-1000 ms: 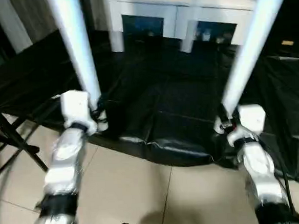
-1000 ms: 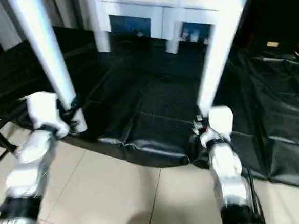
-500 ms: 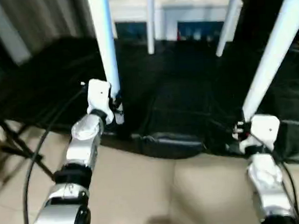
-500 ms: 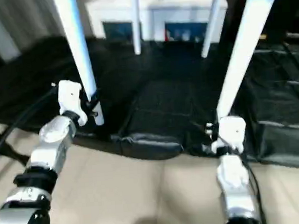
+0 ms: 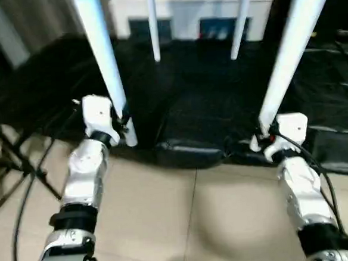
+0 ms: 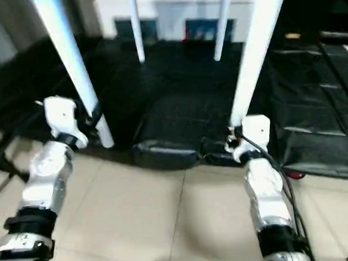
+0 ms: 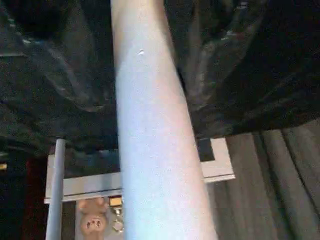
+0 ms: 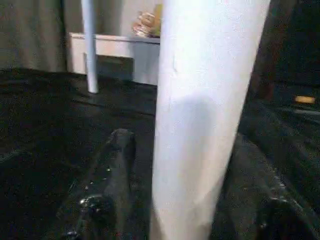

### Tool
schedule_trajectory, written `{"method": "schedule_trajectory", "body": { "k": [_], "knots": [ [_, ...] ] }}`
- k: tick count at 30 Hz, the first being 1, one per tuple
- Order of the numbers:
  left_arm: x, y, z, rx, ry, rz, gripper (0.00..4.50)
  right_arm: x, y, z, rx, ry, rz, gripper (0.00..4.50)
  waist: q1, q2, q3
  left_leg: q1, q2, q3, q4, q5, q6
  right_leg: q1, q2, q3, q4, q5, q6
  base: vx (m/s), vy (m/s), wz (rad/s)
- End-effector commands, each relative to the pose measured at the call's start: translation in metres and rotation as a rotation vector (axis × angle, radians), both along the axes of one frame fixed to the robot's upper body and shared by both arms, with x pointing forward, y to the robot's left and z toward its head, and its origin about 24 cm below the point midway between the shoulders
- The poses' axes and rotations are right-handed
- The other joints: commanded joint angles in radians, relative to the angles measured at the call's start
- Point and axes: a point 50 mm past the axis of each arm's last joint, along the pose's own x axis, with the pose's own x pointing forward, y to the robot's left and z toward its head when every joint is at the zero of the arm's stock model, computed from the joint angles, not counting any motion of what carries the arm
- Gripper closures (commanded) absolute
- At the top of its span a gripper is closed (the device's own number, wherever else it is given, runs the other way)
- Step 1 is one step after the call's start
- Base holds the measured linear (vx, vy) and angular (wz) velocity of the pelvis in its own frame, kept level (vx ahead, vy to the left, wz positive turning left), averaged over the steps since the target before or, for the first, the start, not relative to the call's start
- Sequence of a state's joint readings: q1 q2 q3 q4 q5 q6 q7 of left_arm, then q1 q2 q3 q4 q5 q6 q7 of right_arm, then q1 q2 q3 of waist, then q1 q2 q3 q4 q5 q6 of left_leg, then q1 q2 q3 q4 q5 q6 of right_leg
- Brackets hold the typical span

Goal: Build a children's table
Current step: Flip table

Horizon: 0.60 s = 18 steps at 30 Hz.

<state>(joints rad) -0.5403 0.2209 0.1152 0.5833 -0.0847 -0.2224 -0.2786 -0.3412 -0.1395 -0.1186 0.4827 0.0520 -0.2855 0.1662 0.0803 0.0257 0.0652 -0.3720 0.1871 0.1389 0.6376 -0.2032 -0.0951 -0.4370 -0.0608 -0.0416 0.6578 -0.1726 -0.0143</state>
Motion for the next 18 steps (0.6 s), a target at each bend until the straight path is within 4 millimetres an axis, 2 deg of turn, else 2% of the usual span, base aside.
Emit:
{"method": "schedule_trajectory", "body": {
  "k": [1, 3, 4, 6, 8, 11, 12, 13, 15, 18],
  "knots": [
    [-0.001, -0.009, 0.014, 0.010, -0.070, -0.052, 1.50, 0.003, 0.012, 0.015, -0.008, -0.063, 0.069, 1.63, -0.009, -0.004, -0.072, 0.009, 0.014, 0.006, -0.088, -0.336, 0.033, 0.053, -0.054, 0.028, -0.116, -0.427, -0.136, 0.000, 0.000, 0.00],
    [-0.002, -0.009, 0.015, 0.005, -0.071, -0.049, 1.42, 0.003, 0.014, 0.016, -0.008, -0.070, 0.079, 1.50, -0.010, -0.007, -0.071, 0.004, 0.015, 0.008, -0.093, -0.313, 0.031, 0.057, -0.055, 0.027, -0.127, -0.446, -0.108, 0.000, 0.000, 0.00],
    [-0.002, -0.008, 0.016, 0.005, -0.071, -0.045, 1.31, 0.003, 0.015, 0.017, -0.008, -0.073, 0.082, 1.27, -0.009, -0.008, -0.071, 0.003, 0.016, 0.009, -0.095, -0.294, 0.031, 0.056, -0.056, 0.028, -0.129, -0.442, -0.099, 0.000, 0.000, 0.00],
    [-0.003, -0.008, 0.016, -0.001, -0.072, -0.044, 1.06, 0.001, 0.017, 0.017, -0.004, -0.076, 0.091, 1.20, -0.012, -0.008, -0.073, -0.001, 0.018, 0.009, -0.097, -0.272, 0.030, 0.058, -0.057, 0.029, -0.127, -0.418, -0.098, 0.000, 0.000, 0.00],
    [-0.006, -0.007, 0.017, -0.006, -0.073, -0.049, 0.99, -0.001, 0.018, 0.018, -0.001, -0.083, 0.099, 1.16, -0.013, -0.011, -0.077, -0.003, 0.022, 0.009, -0.098, -0.241, 0.035, 0.059, -0.056, 0.030, -0.121, -0.360, -0.113, 0.000, 0.000, 0.00],
    [-0.008, -0.003, 0.017, -0.003, -0.069, -0.038, 0.73, -0.003, 0.019, 0.018, 0.001, -0.082, 0.102, 0.86, -0.017, -0.010, -0.080, -0.011, 0.021, 0.013, -0.094, -0.197, 0.049, 0.063, -0.056, 0.032, -0.111, -0.258, -0.151, 0.000, 0.000, 0.00],
    [-0.008, -0.001, 0.019, 0.004, -0.074, -0.023, 0.62, -0.002, 0.019, 0.017, -0.002, -0.075, 0.099, 0.80, -0.018, -0.015, -0.080, -0.012, 0.021, 0.014, -0.093, -0.190, 0.052, 0.064, -0.055, 0.032, -0.111, -0.249, -0.154, 0.000, 0.000, 0.00],
    [-0.008, 0.001, 0.021, 0.010, -0.078, -0.013, 0.57, -0.001, 0.018, 0.017, -0.010, -0.067, 0.090, 0.74, -0.017, -0.010, -0.081, -0.011, 0.021, 0.015, -0.091, -0.176, 0.055, 0.063, -0.056, 0.032, -0.109, -0.231, -0.160, 0.000, 0.000, 0.00],
    [-0.010, 0.003, 0.023, 0.017, -0.084, -0.005, 0.41, 0.001, 0.018, 0.017, -0.018, -0.058, 0.082, 0.44, -0.017, -0.010, -0.081, -0.011, 0.021, 0.015, -0.090, -0.167, 0.057, 0.066, -0.057, 0.033, -0.108, -0.220, -0.164, 0.000, 0.000, 0.00],
    [-0.016, 0.004, 0.025, -0.004, -0.089, -0.018, 0.19, 0.001, 0.020, 0.021, -0.010, -0.068, 0.088, 0.42, -0.019, -0.009, -0.082, -0.011, 0.022, 0.017, -0.090, -0.152, 0.059, 0.067, -0.057, 0.033, -0.104, -0.185, -0.177, 0.000, 0.000, 0.00]
  ]
}}
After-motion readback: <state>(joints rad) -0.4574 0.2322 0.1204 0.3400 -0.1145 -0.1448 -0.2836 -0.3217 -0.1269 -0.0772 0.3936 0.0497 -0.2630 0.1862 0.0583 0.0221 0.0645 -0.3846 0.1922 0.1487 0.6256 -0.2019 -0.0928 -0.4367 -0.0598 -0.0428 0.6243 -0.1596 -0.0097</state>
